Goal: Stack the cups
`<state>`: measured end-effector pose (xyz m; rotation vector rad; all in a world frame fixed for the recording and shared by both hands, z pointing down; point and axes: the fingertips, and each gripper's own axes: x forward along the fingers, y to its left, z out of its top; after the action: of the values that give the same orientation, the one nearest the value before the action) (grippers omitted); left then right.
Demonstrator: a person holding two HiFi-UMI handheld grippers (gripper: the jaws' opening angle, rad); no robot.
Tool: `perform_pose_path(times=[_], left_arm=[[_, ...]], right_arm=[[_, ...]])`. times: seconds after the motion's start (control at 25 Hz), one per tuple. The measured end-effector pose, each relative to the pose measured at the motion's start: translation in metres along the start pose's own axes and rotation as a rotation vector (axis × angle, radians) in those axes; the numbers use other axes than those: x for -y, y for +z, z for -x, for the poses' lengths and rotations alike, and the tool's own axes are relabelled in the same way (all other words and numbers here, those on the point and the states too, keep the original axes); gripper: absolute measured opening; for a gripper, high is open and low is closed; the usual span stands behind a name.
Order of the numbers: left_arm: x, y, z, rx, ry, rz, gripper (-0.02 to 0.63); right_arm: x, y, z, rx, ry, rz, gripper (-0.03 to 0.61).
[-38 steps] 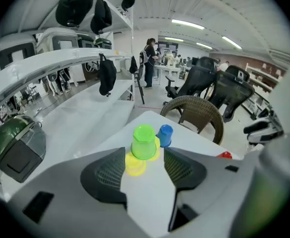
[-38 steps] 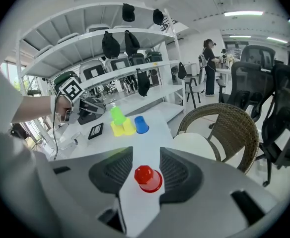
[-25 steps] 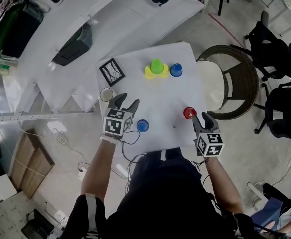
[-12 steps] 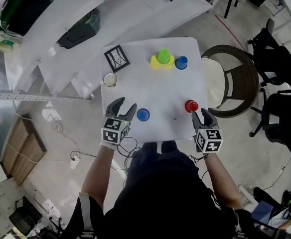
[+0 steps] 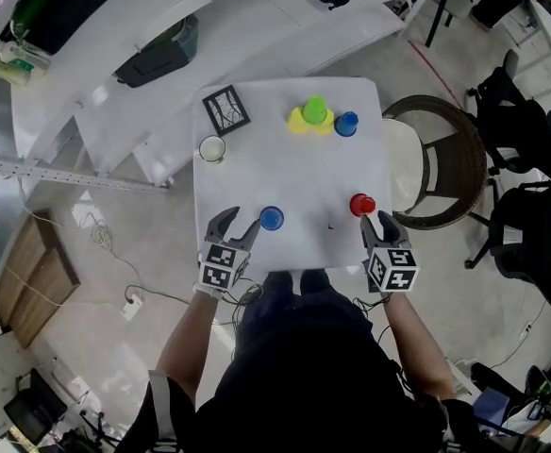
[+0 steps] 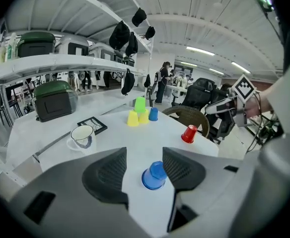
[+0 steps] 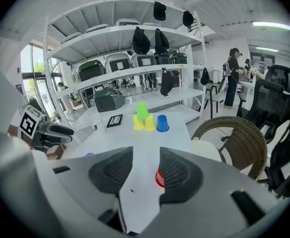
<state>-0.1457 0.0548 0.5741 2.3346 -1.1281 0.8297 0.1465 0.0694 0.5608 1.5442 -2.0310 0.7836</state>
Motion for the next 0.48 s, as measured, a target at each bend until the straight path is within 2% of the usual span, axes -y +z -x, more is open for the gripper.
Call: perform_pose_path(times=[0.24, 0.48], left_arm=[[0.002, -0.004, 0.006, -0.009, 0.0, -0.014, 0.224], [-0.001, -0.004, 0.014, -0.006, 0.021, -0.005, 0.224]], right_arm=[[0.014, -0.019, -0.018, -0.042, -0.019, -0.021, 0.166], [0.034, -0.031, -0.044, -0.056, -0.068, 0.041, 0.17]])
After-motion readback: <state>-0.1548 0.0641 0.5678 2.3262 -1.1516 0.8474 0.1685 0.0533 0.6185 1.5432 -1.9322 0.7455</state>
